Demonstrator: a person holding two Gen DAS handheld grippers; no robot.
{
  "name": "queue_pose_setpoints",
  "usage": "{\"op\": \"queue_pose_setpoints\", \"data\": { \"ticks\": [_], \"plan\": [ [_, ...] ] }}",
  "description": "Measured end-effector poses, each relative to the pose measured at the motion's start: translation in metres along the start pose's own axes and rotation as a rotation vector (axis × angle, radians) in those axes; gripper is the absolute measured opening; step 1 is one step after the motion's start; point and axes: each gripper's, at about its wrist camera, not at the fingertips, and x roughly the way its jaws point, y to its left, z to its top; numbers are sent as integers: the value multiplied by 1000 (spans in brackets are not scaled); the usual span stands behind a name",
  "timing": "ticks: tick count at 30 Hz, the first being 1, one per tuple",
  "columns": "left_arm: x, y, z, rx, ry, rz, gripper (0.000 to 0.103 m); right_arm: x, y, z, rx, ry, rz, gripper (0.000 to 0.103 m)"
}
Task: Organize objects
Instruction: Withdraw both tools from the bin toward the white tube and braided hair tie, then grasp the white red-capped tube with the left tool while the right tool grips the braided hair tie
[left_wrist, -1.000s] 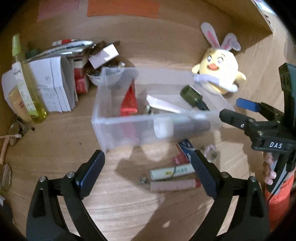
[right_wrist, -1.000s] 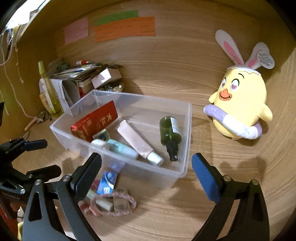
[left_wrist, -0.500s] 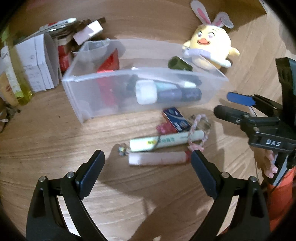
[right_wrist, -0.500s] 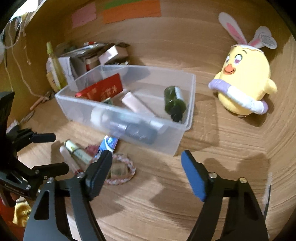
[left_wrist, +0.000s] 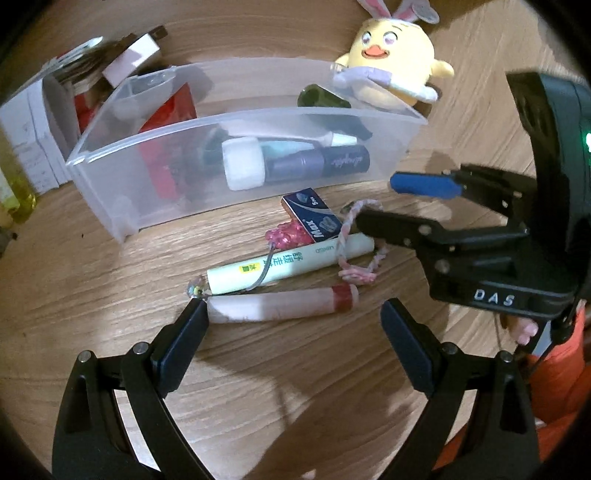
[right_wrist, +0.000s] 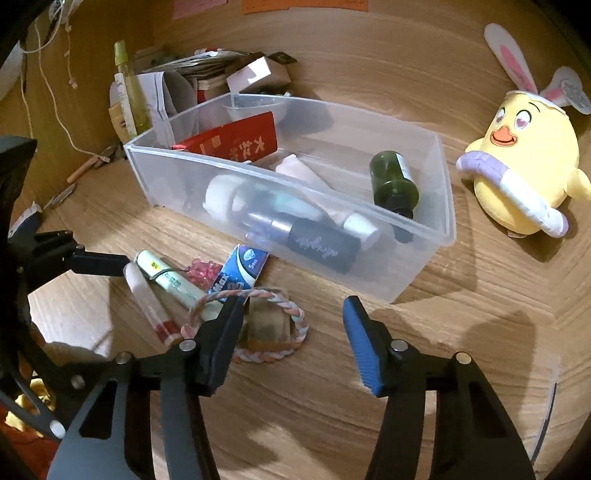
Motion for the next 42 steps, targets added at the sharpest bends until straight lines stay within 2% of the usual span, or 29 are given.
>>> {"op": "queue_pose_setpoints", "data": {
  "ticks": [2, 6, 10, 12, 14, 17, 29, 42],
  "plan": [
    [2, 0, 1, 5, 4, 9, 95, 2, -1, 2, 5, 9, 6, 44],
    [3, 3, 3, -14, -1, 9, 95, 9, -3, 6, 28, 29, 45, 42],
    [1, 6, 5, -37, -19, 7, 95, 10, -3, 8, 38, 33, 79, 29],
    [0, 6, 5, -38, -24, 8, 95, 11, -3, 8, 43, 34, 104, 26],
    [-1, 5, 5, -35, -30, 7, 88, 10, -3, 8, 44, 27, 99, 23],
    [-2, 4, 4, -26, -33, 18, 84, 6, -3, 8, 51, 8, 88, 10],
    [-16, 7, 0, -42, -87, 26, 84, -28, -15, 9, 115, -86, 66, 8],
    [-46, 7, 4, -53, -189, 30, 84, -65, -16, 18, 127, -186, 36, 8]
  ]
}}
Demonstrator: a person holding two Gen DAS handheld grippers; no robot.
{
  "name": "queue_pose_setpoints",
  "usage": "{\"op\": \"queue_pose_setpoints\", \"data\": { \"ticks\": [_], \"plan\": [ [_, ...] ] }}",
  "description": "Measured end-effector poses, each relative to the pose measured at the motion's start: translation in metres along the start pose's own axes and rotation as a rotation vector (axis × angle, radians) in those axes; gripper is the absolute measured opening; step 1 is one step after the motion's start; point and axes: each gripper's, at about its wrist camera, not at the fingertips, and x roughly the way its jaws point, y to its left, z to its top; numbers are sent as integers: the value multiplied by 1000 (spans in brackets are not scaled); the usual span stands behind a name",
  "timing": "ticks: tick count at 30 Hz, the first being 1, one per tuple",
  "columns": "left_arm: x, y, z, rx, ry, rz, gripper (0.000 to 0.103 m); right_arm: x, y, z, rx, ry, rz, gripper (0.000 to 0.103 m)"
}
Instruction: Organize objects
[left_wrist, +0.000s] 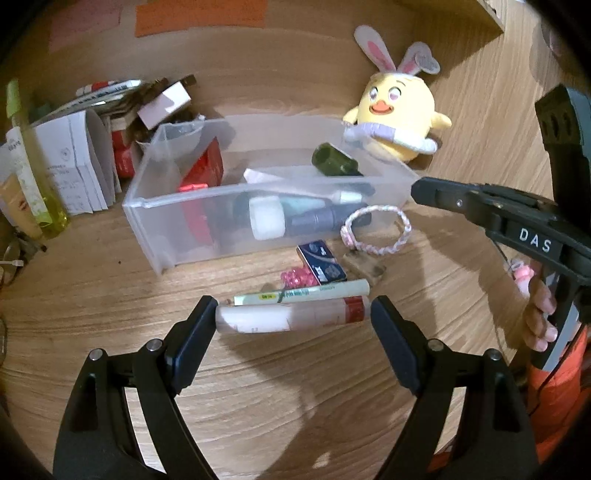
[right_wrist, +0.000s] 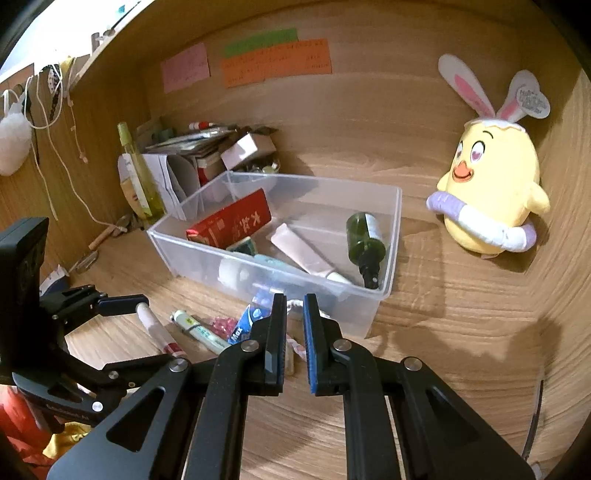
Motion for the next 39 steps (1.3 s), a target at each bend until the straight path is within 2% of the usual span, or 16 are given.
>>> {"op": "queue_pose_setpoints", "data": {
  "ticks": [4, 7, 9, 11, 12, 18, 19, 21, 23, 24, 39],
  "plan": [
    [-6, 4, 5, -23, -27, -6, 84, -4, 4, 3, -19, -20, -19, 8],
    [-9, 8, 10, -37, -43, -7, 84, 2, 4, 2, -43, 1, -56, 10],
    [-11, 10, 12, -47, -53, -10, 84, 10, 0, 0, -43, 37, -65, 20],
    [-13, 13, 14, -59, -64, -13, 84, 17, -6, -4, -35, 65, -74, 48],
    [-14, 14, 15, -65, -69, -14, 84, 21, -10, -8, -26, 70, -85, 49],
    [-16, 19, 23, -82, -94, -16, 84, 43, -26, -18, 16, 142, -99, 48],
    [-16, 19, 25, -82, -99, -16, 84, 47, -29, -19, 25, 151, -95, 45],
    [-17, 19, 29, -79, -110, -14, 84, 51, -30, -20, 32, 159, -87, 34],
    [-17, 19, 34, -76, -122, -8, 84, 54, -30, -20, 36, 166, -79, 14],
    [-17, 19, 36, -76, -127, -7, 84, 55, -29, -20, 36, 168, -74, 11],
    [-1, 21, 69, -104, -154, -9, 84, 2, -12, 9, -21, -14, -63, 8]
  ]
}}
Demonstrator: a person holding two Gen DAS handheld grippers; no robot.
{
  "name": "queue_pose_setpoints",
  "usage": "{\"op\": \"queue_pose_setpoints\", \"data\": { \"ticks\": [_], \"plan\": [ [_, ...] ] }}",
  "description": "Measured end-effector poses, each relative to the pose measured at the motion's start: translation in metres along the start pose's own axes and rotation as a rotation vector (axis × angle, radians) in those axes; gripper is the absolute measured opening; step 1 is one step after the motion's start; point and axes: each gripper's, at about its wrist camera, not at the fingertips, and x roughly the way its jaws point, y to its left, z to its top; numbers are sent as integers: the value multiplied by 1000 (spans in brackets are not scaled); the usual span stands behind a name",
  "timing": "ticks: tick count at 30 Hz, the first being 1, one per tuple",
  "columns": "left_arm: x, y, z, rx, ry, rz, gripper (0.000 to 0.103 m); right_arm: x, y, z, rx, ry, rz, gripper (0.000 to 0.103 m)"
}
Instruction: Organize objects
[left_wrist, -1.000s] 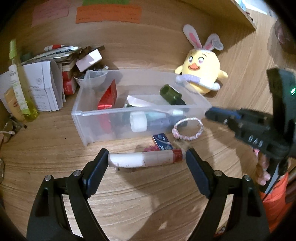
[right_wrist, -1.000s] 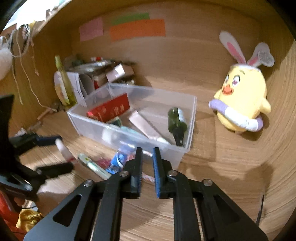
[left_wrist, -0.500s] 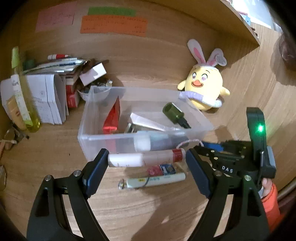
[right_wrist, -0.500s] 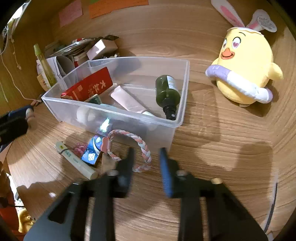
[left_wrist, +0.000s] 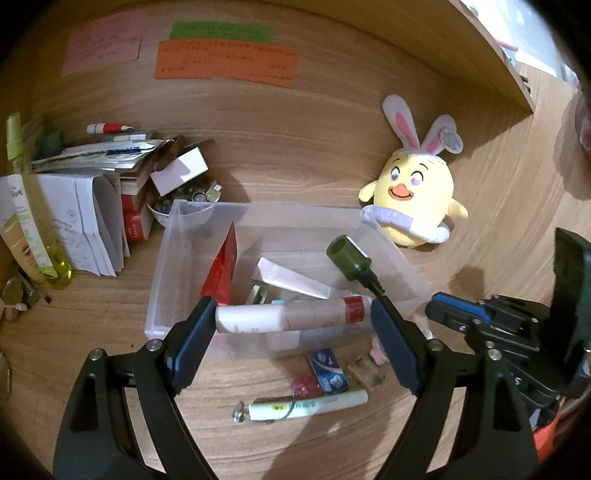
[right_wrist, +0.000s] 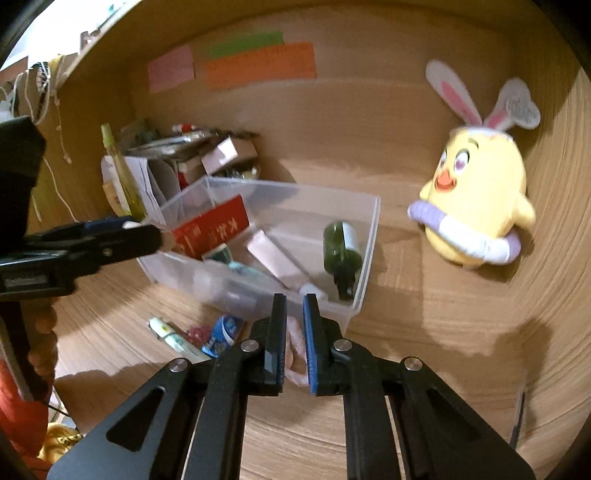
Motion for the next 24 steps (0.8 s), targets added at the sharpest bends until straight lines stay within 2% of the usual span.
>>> {"op": "queue_pose_setpoints", "data": {
  "ticks": [5, 7, 9, 10, 11, 14, 18, 24],
  "plan": [
    [7, 1, 5, -6, 10, -2, 84, -4, -2, 6, 1, -14, -28, 8],
    [11, 1, 8, 0, 17, -1, 84, -3, -9, 3, 28, 6, -4, 11],
    [15, 1, 11, 5, 23, 1, 84, -1, -18, -2, 57, 43, 24, 28],
    [18, 0, 13, 8, 29, 3, 84, 0, -23, -6, 72, 56, 37, 46],
    [23, 0, 15, 11, 37, 4, 84, -1, -26, -9, 73, 58, 37, 59],
    [34, 1, 19, 10, 61, -5, 84, 0, -33, -18, 58, 64, -22, 62],
    [49, 3, 25, -3, 97, -25, 84, 21, -37, -30, 33, 162, -29, 64],
    [66, -2, 31, 29, 127, 5, 84, 51, -39, -43, 17, 260, -50, 69]
  ]
}}
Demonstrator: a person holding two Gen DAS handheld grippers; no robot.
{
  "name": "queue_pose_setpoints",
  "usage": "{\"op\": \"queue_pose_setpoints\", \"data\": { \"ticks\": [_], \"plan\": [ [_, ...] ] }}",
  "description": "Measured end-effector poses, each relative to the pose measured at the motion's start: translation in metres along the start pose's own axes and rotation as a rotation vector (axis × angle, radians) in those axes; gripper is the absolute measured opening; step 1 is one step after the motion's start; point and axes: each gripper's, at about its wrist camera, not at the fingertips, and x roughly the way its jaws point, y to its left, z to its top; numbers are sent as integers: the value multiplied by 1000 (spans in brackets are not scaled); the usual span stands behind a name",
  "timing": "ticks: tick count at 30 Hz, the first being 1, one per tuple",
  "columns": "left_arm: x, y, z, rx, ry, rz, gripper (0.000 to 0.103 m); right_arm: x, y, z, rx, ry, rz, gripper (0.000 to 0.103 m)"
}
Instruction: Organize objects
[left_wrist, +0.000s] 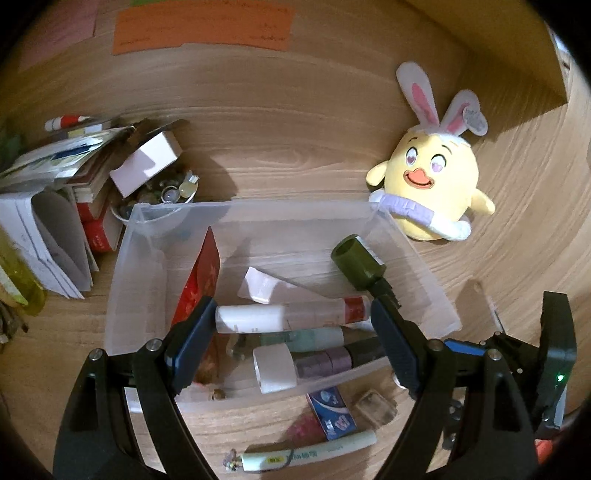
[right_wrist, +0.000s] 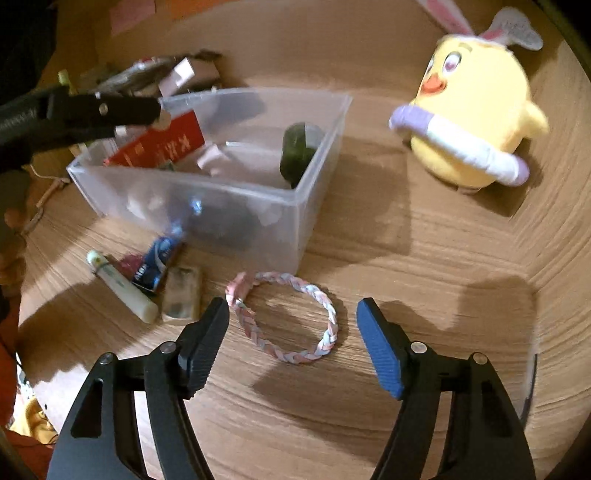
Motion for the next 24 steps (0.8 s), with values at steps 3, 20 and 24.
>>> {"op": "queue_pose_setpoints", "data": {
  "ticks": [3, 20, 24],
  "plan": [
    [7, 0, 2, 0, 18, 3, 84, 7, 1, -1, -7, 18, 18, 69],
    [44, -3, 4, -19, 129, -10, 84, -4, 11, -12, -52, -30, 1, 9],
    [46, -5, 4, -5, 136, -9, 84, -17, 11, -13, -37, -64, 27, 9]
  ]
}}
